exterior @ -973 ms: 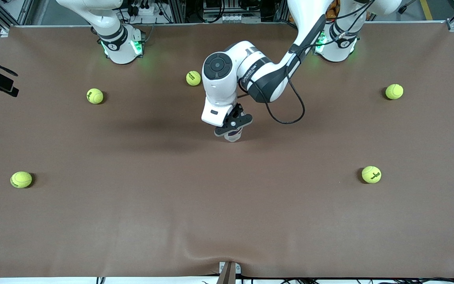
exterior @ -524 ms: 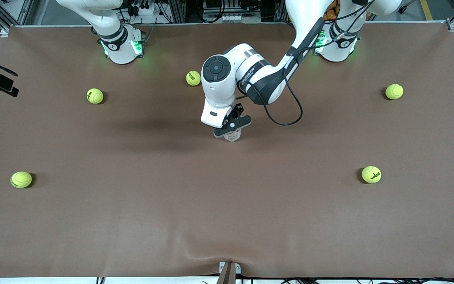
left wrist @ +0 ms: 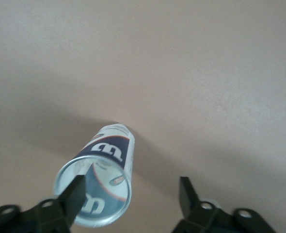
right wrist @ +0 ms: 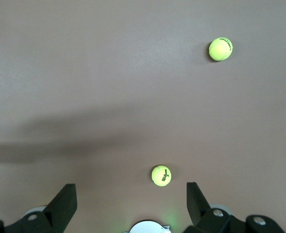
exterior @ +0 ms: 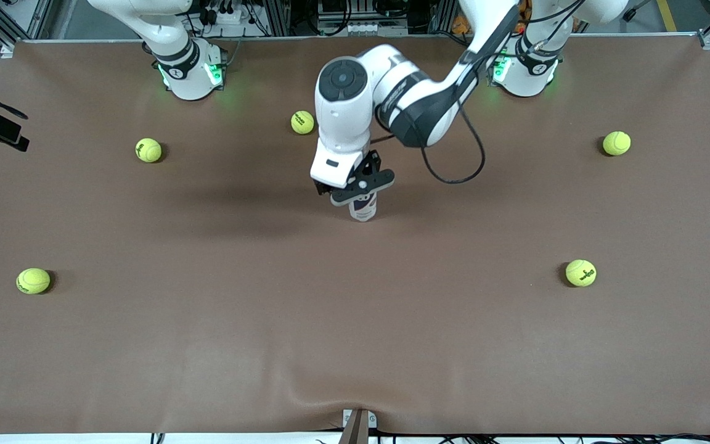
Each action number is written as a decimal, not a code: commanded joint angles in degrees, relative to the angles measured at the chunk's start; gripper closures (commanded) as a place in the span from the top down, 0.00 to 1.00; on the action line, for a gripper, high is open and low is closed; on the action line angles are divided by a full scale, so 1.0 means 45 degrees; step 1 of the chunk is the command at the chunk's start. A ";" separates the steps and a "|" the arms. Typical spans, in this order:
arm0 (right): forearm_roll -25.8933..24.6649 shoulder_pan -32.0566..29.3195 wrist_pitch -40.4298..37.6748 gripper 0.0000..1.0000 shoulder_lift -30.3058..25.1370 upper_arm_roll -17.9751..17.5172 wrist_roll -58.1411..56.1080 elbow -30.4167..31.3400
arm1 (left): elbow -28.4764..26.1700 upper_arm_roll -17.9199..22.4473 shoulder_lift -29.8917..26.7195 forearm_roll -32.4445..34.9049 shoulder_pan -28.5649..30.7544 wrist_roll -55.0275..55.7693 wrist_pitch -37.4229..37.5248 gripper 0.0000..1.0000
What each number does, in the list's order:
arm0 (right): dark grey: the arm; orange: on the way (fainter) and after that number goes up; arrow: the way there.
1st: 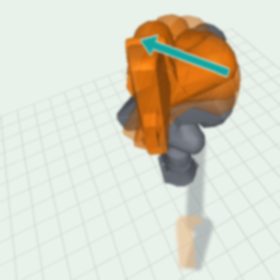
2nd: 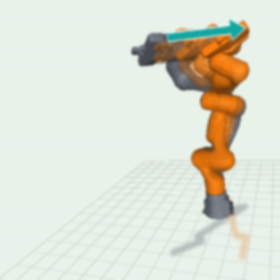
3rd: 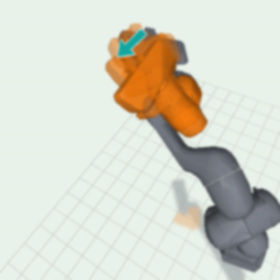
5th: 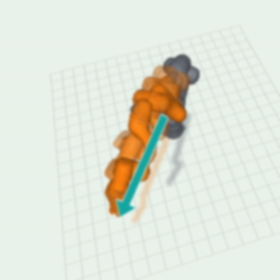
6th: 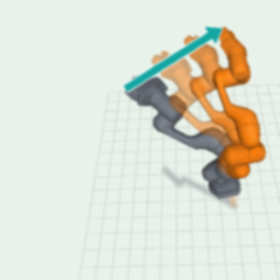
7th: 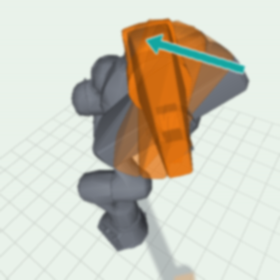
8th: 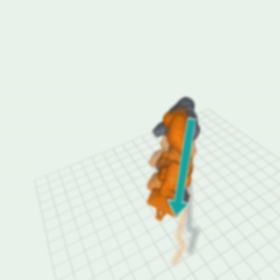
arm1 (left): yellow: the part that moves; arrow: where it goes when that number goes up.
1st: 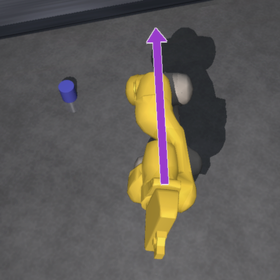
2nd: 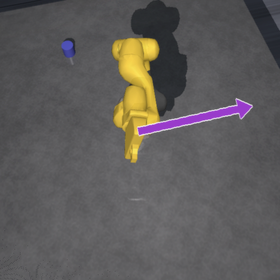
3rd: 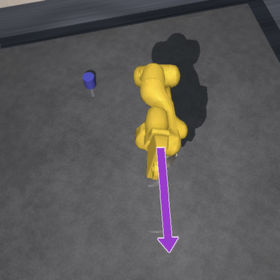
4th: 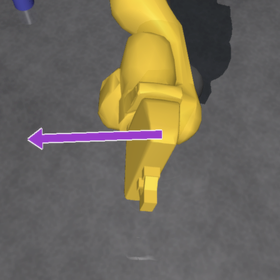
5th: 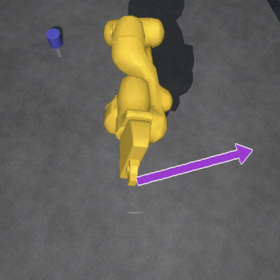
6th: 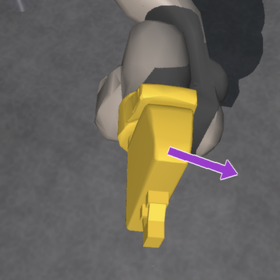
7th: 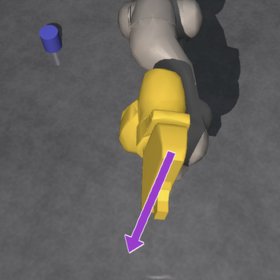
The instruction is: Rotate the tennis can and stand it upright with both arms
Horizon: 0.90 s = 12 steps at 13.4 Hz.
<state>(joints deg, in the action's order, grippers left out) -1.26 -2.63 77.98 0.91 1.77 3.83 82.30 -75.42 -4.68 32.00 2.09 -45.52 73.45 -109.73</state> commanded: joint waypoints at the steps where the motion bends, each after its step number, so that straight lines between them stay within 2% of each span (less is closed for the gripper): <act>1: -0.0149 -0.0178 -0.0064 1.00 -0.0086 -0.0139 -0.0011 0.0013 | -0.0077 0.0044 -0.0819 0.0200 0.0330 0.0085 0.0439 1.00; 5: -0.0149 -0.0178 -0.0064 1.00 -0.0086 -0.0139 -0.0030 0.0013 | -0.0077 0.0045 -0.1192 0.0240 0.1617 -0.3075 0.1278 1.00; 8: -0.0168 -0.0178 -0.0064 1.00 -0.0086 -0.0139 -0.0011 -0.0007 | -0.0096 0.0064 -0.1837 0.0278 0.2769 -0.3664 0.1628 1.00; 12: -0.0149 -0.0178 -0.0083 1.00 -0.0105 -0.0139 -0.0030 -0.0007 | -0.0116 0.0083 -0.1897 0.0279 0.3864 -0.5187 0.2021 1.00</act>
<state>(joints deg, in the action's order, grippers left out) -1.33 -2.63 77.98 0.91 1.81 3.83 82.29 -75.20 -3.92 24.17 2.19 -29.70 52.10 -101.54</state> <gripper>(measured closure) 0.000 0.000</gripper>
